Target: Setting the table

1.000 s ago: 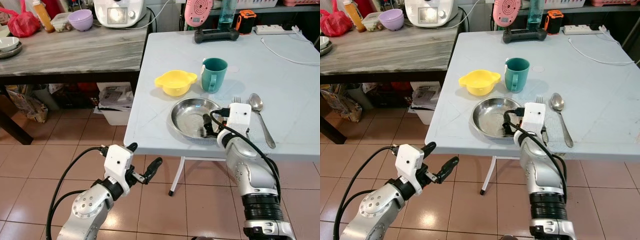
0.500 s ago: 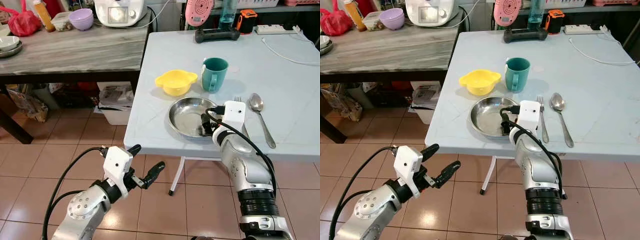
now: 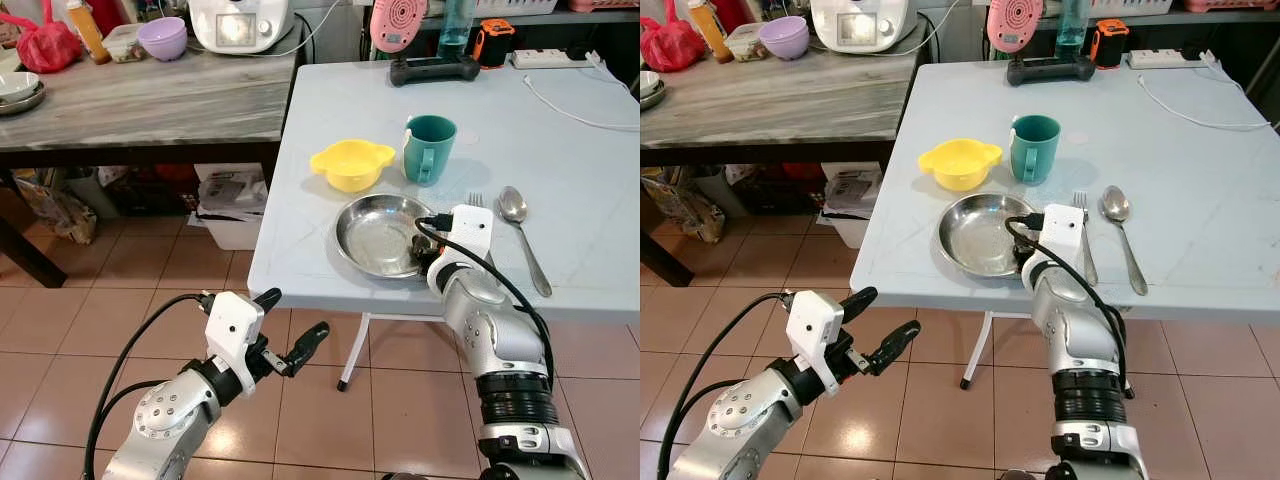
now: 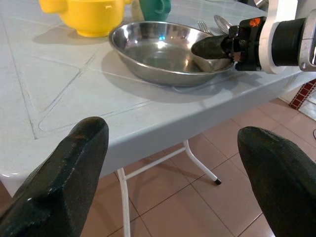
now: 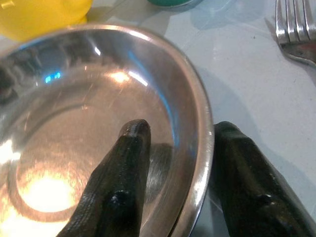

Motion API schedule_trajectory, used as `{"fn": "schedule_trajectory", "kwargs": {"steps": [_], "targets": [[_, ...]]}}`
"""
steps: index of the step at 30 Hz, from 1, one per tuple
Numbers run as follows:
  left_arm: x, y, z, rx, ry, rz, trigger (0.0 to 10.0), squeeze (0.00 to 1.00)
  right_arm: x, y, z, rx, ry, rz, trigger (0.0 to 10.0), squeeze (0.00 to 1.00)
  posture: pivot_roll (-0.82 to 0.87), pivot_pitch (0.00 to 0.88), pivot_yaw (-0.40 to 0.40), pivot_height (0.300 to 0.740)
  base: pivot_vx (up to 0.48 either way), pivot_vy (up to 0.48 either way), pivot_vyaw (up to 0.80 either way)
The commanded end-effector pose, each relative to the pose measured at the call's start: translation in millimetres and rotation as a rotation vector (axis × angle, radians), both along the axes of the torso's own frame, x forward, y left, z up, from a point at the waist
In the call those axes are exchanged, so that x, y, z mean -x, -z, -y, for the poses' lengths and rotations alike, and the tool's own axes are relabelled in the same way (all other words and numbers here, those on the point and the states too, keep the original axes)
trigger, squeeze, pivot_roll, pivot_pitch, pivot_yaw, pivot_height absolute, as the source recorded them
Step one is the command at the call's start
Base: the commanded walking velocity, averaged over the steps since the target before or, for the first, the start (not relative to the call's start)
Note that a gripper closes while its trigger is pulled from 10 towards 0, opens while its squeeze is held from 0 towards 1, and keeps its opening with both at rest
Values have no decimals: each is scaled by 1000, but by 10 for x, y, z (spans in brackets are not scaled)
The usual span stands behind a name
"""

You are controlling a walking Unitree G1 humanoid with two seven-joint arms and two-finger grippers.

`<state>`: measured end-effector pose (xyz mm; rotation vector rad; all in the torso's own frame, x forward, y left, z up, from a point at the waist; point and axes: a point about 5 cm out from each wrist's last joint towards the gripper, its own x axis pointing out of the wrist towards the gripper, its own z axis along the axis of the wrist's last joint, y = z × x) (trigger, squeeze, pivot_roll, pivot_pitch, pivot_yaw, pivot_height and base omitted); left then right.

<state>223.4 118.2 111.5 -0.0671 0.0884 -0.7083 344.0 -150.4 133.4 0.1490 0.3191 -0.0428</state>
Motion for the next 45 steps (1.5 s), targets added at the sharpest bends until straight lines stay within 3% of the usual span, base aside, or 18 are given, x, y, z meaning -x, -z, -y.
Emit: {"fn": "schedule_trajectory", "kwargs": {"steps": [1, 22, 27, 34, 41, 42, 43, 44, 45], "targets": [[-2, -33, -9, -4, 5, 11, 10000, 0, -10, 33, -12, -5, 4, -32, 0, 0, -87, 93, 74, 740, 0, 0, 0], [-37, -17, -44, -12, -27, 18, 10000, 0, 0, 78, 60, -18, 34, -58, 0, 0, -92, 88, 75, 740, 0, 0, 0], [-122, -22, -159, -4, -158, 39, 10000, 0, 28, 93, 72, -27, 36, -43, 0, 0, -92, 86, 74, 740, 0, 0, 0], [-287, 8, -559, -9, -506, 69, 10000, 0, 118, 45, 87, 44, -1, 106, 0, 0, -85, 79, 67, 740, 0, 0, 0], [-293, 87, -684, 22, -618, 44, 10000, 0, 150, -39, 183, 112, 2, 208, 0, 0, -90, 77, 62, 740, 0, 0, 0], [-296, 94, -680, 22, -617, 43, 10000, 0, 153, -66, 191, 112, 5, 233, 431, 0, -90, 77, 62, 740, 0, 0, 0], [-301, 101, -670, 25, -613, 43, 10000, 0, 160, -95, 194, 106, 5, 259, 4275, 0, -90, 77, 62, 740, 0, 0, 0], [-303, 104, -664, 27, -611, 43, 10000, 0, 162, -98, 193, 103, 4, 262, 4275, 0, -97, 73, 60, 740, 0, 0, 0], [-306, 107, -658, 30, -609, 43, 10000, 0, 164, -102, 190, 97, 1, 265, 10000, 0, -97, 73, 60, 740, 0, 0, 0]]}}
